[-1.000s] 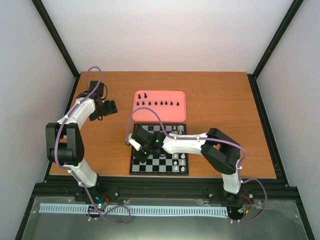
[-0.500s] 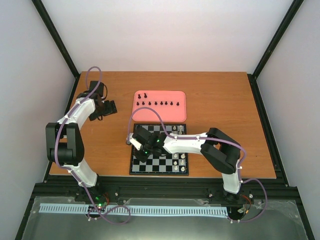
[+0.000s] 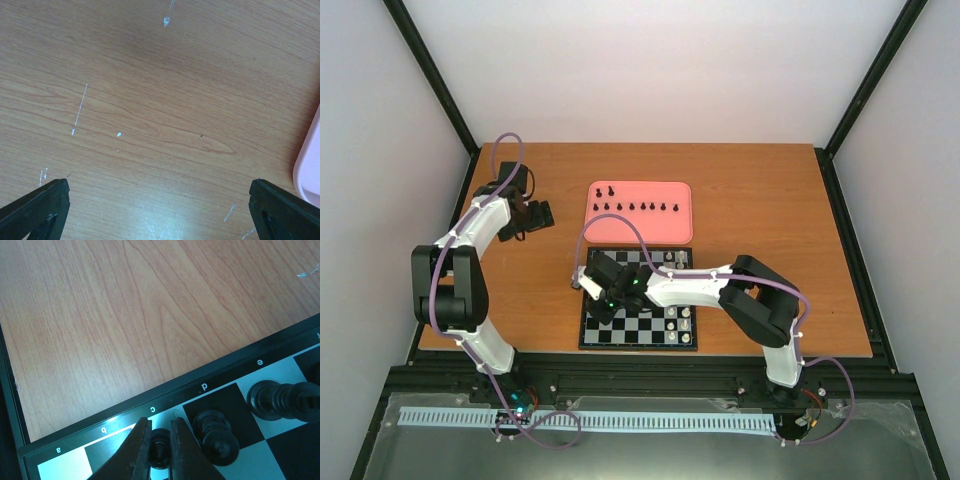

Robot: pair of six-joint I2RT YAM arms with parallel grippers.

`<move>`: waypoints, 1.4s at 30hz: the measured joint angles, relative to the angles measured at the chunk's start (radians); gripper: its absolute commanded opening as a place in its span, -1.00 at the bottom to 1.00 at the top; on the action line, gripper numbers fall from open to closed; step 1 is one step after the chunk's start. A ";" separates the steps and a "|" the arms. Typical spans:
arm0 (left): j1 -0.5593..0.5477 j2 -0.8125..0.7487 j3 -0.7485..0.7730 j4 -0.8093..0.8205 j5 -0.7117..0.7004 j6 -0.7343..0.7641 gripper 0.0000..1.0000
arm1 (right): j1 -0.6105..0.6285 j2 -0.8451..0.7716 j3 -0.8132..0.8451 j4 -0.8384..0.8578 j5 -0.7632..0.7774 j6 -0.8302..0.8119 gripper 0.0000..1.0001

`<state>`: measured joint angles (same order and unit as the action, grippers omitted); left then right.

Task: Set up the chess pieces on the board
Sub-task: Place the chess piece on the chessboard, then pick up the chess piece from the storage box.

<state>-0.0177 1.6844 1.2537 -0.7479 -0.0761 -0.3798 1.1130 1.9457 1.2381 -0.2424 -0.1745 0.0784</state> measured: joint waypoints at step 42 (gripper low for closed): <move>0.000 0.000 0.000 0.000 -0.001 0.000 0.99 | -0.158 -0.170 0.333 -0.263 0.093 -0.026 0.21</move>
<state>-0.0181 1.6840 1.2537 -0.7483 -0.0772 -0.3798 0.9554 1.7760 1.5711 -0.5053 -0.0811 0.0528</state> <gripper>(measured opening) 0.997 0.577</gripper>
